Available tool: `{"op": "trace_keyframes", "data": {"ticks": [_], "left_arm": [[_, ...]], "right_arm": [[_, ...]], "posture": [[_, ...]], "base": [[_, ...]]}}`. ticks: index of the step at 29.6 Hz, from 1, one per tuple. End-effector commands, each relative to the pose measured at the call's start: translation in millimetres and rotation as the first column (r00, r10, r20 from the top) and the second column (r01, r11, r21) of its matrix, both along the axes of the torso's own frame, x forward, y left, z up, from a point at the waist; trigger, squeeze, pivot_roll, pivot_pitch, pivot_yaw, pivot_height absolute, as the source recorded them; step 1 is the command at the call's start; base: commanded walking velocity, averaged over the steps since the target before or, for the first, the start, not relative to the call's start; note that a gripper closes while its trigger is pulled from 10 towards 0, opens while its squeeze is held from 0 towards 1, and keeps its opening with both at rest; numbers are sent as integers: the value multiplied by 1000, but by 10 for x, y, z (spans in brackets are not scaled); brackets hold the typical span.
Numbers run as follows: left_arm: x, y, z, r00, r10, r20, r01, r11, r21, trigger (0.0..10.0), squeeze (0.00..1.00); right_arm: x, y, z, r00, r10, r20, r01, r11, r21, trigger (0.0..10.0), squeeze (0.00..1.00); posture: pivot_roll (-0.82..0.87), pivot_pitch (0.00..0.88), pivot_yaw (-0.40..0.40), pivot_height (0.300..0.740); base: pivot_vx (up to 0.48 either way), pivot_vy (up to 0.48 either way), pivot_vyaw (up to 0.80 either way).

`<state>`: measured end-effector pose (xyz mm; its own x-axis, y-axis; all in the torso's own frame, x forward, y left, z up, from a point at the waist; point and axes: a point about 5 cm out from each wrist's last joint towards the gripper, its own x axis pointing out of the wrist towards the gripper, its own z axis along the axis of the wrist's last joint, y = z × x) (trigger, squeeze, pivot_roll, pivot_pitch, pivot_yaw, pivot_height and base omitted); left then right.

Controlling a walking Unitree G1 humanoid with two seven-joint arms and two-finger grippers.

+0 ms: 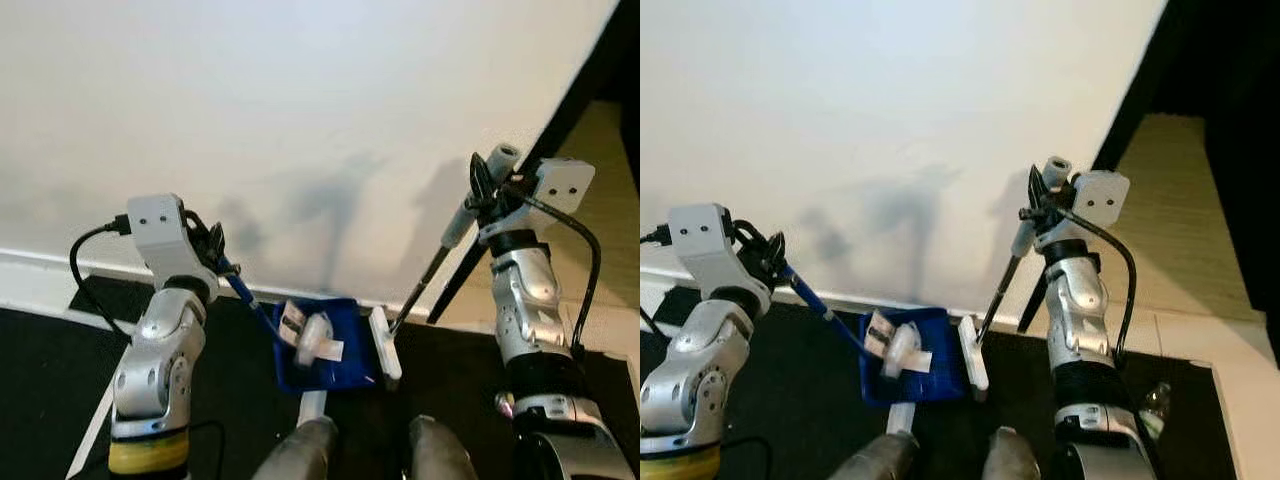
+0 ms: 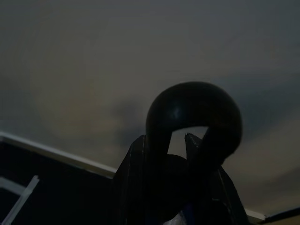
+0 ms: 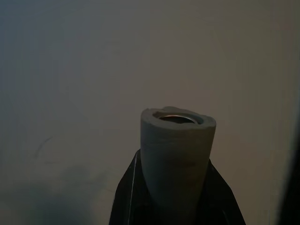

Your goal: Sweep floor

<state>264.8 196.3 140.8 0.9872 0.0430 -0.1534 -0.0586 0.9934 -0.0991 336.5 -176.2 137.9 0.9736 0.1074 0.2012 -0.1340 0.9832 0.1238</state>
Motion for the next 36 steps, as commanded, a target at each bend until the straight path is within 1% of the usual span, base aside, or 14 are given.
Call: {"op": "trace_keyframes", "data": {"ticks": [1, 36], "left_arm": [[-16, 0, 3, 1000, 8, 18, -8, 1000, -5, 10000, 0], [-23, -16, -39, 1000, 9, 10, -9, 1000, -6, 10000, 0]], "right_arm": [[-3, 18, 2, 1000, 14, 6, -14, 1000, 8, 10000, 0], [1, 66, -52, 999, 38, -13, -38, 999, 2, 10000, 0]], "posture": [[63, 70, 15, 740], [69, 70, 11, 740]], "base": [[0, 0, 769], [0, 0, 769]]}}
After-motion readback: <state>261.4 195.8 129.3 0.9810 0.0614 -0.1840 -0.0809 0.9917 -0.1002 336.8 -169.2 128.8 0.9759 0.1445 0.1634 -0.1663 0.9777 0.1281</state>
